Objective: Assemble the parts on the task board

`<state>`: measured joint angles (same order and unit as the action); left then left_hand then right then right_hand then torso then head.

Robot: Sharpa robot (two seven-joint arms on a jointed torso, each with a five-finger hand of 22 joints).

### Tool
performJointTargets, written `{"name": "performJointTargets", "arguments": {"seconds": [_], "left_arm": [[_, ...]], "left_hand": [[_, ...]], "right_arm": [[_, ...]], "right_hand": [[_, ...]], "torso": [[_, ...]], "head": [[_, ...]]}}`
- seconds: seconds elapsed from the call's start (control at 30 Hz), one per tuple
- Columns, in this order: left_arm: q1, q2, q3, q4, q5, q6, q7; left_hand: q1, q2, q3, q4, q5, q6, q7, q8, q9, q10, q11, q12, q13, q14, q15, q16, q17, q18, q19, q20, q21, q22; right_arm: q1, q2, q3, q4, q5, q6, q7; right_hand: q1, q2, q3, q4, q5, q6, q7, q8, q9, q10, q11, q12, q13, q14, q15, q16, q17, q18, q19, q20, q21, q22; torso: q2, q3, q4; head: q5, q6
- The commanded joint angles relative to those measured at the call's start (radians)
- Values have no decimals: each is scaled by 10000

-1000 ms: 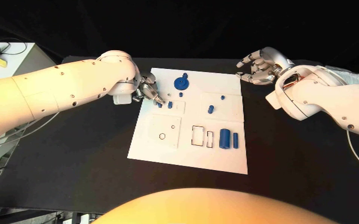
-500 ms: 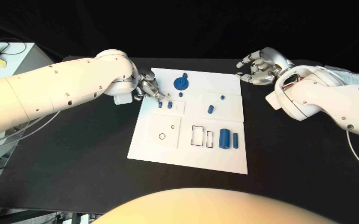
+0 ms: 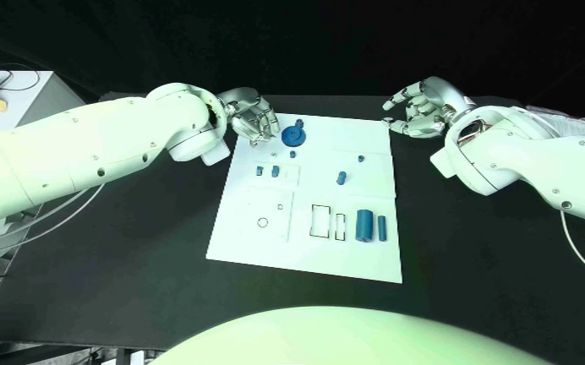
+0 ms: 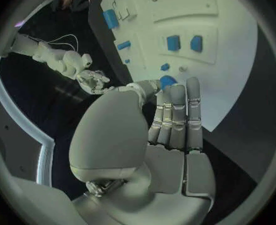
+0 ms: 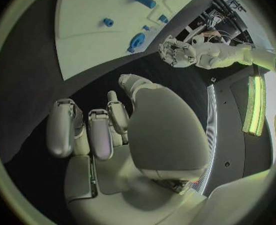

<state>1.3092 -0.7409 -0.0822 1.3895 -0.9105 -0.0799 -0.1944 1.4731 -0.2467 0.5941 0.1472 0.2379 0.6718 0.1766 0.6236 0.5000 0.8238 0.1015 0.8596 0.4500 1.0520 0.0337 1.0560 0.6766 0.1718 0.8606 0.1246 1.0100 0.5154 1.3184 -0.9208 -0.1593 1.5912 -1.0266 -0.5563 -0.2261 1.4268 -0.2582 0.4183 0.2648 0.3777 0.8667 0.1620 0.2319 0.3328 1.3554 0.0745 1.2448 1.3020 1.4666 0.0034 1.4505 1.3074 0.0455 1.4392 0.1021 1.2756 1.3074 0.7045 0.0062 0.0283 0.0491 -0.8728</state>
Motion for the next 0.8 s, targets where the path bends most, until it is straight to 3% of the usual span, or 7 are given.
{"name": "performJointTargets", "arguments": {"seconds": [0.03,0.1,0.2,0.43,0.53,0.63,0.8], "left_arm": [[-111,152,-75,-25,-455,-2218,2952],[-188,275,-146,-110,-813,-2462,3354],[-285,500,-280,-316,-1403,-2608,3671],[-430,980,-555,-827,-2977,-2273,3162],[-452,1106,-607,-942,-3426,-1949,2767],[-465,1218,-637,-1027,-3877,-1530,2246],[-474,1324,-655,-1093,-4335,-1029,1701]], "left_hand": [[162,-51,41,-309,-43,-130,86,-302,-382,-274,111,-476,-492,-169,76,-36,-164,72,-302,63,299,252],[140,-95,-9,-419,-61,-218,94,-534,-673,-483,131,-854,-862,-206,86,5,-262,93,-482,104,506,415],[139,-73,-66,-611,-67,78,85,-787,-1161,-611,219,-1339,-1463,-242,141,164,-423,109,-699,185,825,648],[163,-107,-155,-878,-34,350,-16,-1099,-1653,-503,209,-1461,-1890,-86,144,584,-512,135,-691,193,1199,863],[51,-155,-225,-857,-51,422,-30,-1131,-1732,-524,215,-1460,-1953,-41,152,704,-518,130,-668,204,1219,866],[-504,-301,-708,-501,-195,506,-166,-1292,-1964,-830,263,-1486,-2126,37,242,1070,-550,129,-552,316,890,620],[-505,-305,-1099,-338,-306,631,-208,-1429,-2164,-791,219,-1332,-2241,307,213,1585,-392,136,-205,315,713,436]], "right_arm": [[-7,16,1,-16,-13,-15,191],[-7,23,1,-25,-11,-16,202],[-9,40,1,-36,-8,-16,218],[-24,66,1,-49,-7,-7,232],[-29,68,1,-49,-7,-3,230],[-33,70,1,-47,-7,2,226],[-37,76,1,-46,-7,4,222]], "right_hand": [[-64,-63,64,-14,34,-59,18,40,0,-77,-8,-31,-13,539,-52,-61,950,201,-41,-1,-33,1120],[-59,-59,75,-20,42,-59,17,44,0,-78,-9,-32,-15,539,-53,-62,949,201,-42,-1,-35,1120],[-59,-59,75,-20,42,-59,17,44,0,-78,-9,-32,-15,539,-53,-62,949,201,-42,-1,-35,1120],[-59,-59,75,-20,42,-59,17,44,0,-78,-9,-32,-15,539,-53,-62,949,201,-42,-1,-35,1120],[-59,-59,75,-20,42,-59,17,44,0,-78,-9,-32,-15,539,-53,-62,949,201,-42,-1,-35,1120],[-59,-59,75,-20,42,-59,17,44,0,-78,-9,-32,-15,539,-53,-62,949,201,-42,-1,-35,1120],[-52,-52,94,-30,54,-60,17,49,1,-72,-10,-22,-8,542,-53,-56,959,202,-43,-1,-39,1120]], "torso": [[-8,-5,17],[-2,-14,2],[6,-16,-12],[18,-3,-40],[22,-9,-37],[17,-15,-11],[17,-5,-16]], "head": [[-23,2],[-23,2],[-19,2],[-58,38],[-80,37],[-101,3],[-112,2]]}}
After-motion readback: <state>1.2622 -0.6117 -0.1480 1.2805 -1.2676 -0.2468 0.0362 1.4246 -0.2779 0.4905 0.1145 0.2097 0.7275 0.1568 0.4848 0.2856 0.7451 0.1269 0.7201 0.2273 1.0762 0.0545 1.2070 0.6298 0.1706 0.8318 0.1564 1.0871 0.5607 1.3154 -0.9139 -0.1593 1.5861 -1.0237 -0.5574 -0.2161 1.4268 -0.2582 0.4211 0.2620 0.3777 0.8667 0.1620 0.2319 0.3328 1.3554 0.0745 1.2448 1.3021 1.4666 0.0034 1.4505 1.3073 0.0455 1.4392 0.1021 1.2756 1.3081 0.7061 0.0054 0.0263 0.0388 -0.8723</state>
